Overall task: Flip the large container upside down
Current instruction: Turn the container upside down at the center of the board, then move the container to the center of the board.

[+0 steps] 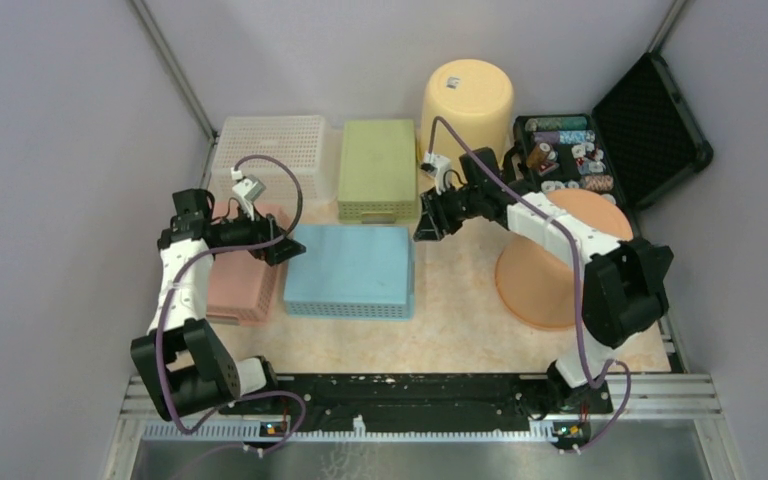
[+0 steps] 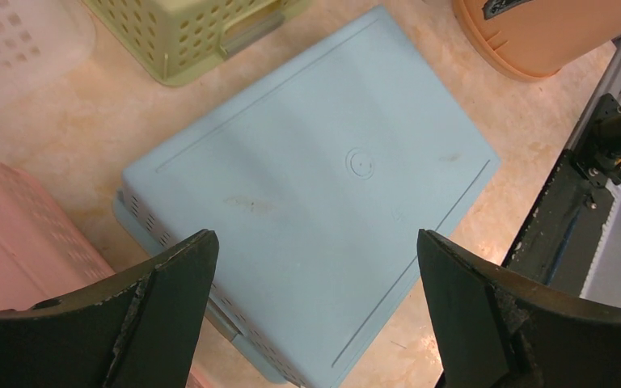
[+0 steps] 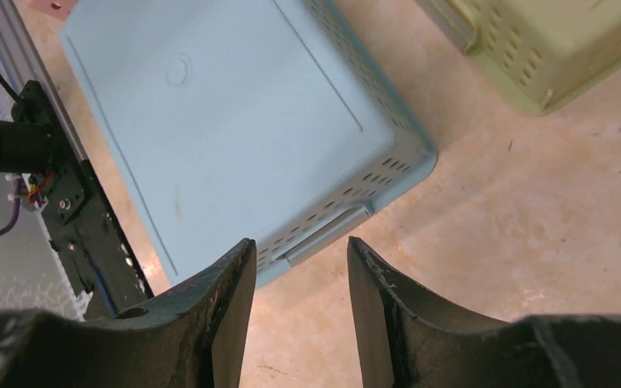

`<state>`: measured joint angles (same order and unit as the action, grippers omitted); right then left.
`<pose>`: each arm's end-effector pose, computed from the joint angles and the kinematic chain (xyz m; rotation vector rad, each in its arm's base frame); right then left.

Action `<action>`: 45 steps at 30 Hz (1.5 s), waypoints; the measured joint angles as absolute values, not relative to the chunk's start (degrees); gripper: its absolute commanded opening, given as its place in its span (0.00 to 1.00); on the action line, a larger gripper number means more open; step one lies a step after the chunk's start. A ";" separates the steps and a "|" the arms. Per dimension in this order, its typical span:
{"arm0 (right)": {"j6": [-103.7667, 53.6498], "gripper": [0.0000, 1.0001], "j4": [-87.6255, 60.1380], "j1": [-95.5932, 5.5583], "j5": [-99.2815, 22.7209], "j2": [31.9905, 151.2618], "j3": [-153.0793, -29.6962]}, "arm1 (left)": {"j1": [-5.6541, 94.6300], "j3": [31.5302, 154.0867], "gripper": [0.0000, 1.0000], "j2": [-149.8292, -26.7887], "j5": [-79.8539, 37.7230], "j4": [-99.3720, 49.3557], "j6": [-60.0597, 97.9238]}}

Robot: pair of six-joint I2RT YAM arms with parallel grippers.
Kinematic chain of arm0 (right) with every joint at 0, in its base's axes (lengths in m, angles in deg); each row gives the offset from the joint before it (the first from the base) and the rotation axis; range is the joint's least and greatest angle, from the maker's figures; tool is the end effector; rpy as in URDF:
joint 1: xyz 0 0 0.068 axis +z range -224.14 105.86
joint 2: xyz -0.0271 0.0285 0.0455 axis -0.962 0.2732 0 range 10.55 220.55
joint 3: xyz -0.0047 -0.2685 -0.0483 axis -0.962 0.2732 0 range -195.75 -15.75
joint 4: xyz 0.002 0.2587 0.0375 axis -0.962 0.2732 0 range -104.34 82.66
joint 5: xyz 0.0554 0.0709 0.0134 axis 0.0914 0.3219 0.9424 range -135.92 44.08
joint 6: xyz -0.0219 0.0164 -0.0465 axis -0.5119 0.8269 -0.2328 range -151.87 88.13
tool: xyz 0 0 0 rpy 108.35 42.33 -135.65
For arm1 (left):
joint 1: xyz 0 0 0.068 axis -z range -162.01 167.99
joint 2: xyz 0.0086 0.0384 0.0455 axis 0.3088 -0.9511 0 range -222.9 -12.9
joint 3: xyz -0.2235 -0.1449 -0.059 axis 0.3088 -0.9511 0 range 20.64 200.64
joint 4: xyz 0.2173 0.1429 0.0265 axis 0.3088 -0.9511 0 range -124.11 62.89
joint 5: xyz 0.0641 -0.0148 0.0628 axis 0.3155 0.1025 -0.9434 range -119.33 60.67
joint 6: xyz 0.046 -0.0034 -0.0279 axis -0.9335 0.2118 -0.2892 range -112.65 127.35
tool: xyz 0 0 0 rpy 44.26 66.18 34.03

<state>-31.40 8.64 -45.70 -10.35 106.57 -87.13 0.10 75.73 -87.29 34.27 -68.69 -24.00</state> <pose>0.3110 0.1918 0.2523 -0.8705 2.2589 0.9787 0.2418 0.0445 0.2650 0.5750 2.0211 -0.9446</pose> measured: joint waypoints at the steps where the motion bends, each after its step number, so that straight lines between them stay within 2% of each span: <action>1: -32.19 0.48 9.23 -45.70 -10.28 105.63 -87.52 | 0.10 76.06 0.99 -86.11 34.29 -68.67 -24.00; 11: -38.59 0.59 18.24 -45.83 -16.05 94.49 -96.57 | 0.10 76.25 0.99 -79.75 34.33 -67.38 -22.82; 21: -48.17 0.70 33.56 -46.57 -35.07 81.70 -106.67 | 0.21 75.36 0.99 -79.23 34.33 -66.44 -22.76; 27: -54.07 0.78 43.68 -48.19 -45.69 72.89 -105.71 | 0.49 74.72 0.99 -78.55 34.38 -65.79 -22.58; 32: -57.98 0.78 48.53 -49.59 -50.30 66.20 -98.23 | 0.75 74.72 0.99 -78.53 34.59 -64.89 -22.21; 38: -59.97 0.75 53.58 -49.57 -49.15 66.07 -92.33 | 1.13 74.72 0.99 -78.53 34.73 -64.32 -21.68; 45: -60.65 0.63 51.92 -49.59 -47.81 65.99 -88.64 | 1.19 74.62 0.99 -78.53 34.73 -64.04 -21.25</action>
